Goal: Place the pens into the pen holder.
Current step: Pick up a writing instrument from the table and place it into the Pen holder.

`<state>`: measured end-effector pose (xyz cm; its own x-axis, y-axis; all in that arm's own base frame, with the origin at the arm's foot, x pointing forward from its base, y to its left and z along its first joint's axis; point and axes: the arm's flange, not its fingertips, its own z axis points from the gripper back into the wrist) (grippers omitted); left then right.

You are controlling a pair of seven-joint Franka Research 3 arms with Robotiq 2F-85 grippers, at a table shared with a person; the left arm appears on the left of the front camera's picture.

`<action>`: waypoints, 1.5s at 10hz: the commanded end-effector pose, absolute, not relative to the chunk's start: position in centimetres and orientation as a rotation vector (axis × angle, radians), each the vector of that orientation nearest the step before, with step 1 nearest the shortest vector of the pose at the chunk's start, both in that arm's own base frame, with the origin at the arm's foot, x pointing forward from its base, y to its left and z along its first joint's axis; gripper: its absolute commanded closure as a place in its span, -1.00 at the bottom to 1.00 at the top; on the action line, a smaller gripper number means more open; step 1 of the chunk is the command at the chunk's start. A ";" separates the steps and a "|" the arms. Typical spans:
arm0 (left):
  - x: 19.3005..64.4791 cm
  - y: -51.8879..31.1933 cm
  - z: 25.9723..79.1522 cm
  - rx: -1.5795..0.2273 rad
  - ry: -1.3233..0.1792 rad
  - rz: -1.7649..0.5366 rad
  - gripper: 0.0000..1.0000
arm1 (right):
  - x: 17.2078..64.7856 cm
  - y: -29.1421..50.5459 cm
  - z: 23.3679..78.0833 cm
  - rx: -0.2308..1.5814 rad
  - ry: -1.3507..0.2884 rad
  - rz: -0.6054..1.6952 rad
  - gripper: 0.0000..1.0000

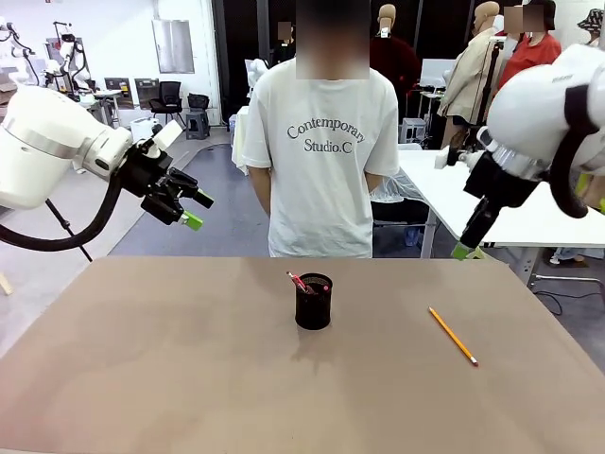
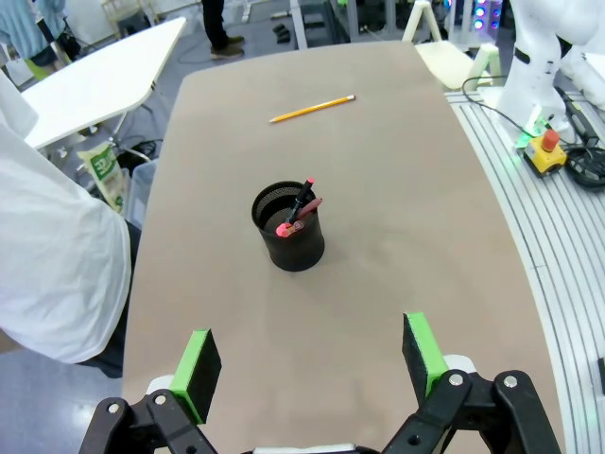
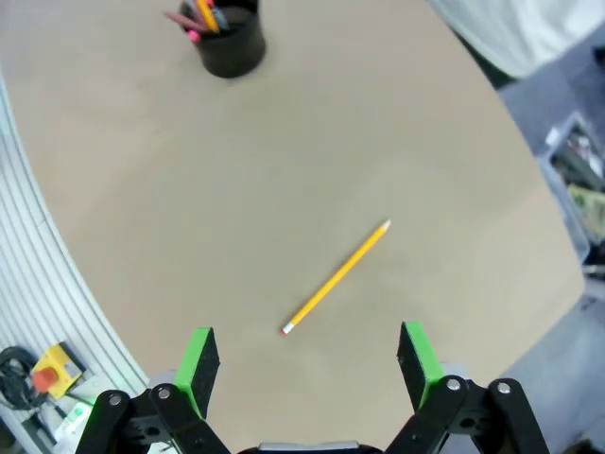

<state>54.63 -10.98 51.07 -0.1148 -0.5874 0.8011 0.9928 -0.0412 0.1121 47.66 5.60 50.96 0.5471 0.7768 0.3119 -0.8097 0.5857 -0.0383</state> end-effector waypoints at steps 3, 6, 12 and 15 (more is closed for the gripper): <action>54.4 -10.9 51.1 -0.679 -0.804 -1.530 -1.00 | 50.8 6.9 44.9 -0.027 -0.255 0.701 -1.00; 54.4 -10.9 51.1 -0.679 -0.804 -1.530 -1.00 | 53.6 6.4 42.1 -0.096 -0.282 0.577 -1.00; 54.4 -10.9 51.1 -0.679 -0.804 -1.530 -1.00 | 53.3 5.8 41.1 -0.072 -0.289 0.604 -1.00; 54.4 -10.9 51.1 -0.679 -0.804 -1.530 -1.00 | 54.8 6.6 39.7 -0.108 -0.202 0.532 -1.00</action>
